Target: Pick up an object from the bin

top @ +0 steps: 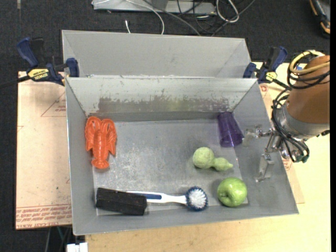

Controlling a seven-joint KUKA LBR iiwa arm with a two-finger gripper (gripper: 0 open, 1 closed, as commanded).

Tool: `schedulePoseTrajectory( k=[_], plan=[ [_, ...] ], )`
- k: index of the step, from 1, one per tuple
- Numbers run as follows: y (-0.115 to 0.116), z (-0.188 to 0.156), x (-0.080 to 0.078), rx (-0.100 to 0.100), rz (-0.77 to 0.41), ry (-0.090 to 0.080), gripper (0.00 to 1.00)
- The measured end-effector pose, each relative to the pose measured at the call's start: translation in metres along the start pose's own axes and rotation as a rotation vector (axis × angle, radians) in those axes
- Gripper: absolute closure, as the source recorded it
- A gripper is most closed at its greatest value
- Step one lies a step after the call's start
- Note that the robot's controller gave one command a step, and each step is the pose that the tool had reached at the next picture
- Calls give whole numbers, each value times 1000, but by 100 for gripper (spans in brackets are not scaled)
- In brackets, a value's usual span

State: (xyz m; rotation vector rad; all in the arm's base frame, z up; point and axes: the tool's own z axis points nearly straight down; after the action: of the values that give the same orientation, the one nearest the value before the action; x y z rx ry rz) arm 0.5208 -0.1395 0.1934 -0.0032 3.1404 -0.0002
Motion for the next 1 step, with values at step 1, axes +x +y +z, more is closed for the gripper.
schedulePoseTrajectory(
  k=[1],
  plan=[
    [0,0,0,0,0,0,0]
  ],
)
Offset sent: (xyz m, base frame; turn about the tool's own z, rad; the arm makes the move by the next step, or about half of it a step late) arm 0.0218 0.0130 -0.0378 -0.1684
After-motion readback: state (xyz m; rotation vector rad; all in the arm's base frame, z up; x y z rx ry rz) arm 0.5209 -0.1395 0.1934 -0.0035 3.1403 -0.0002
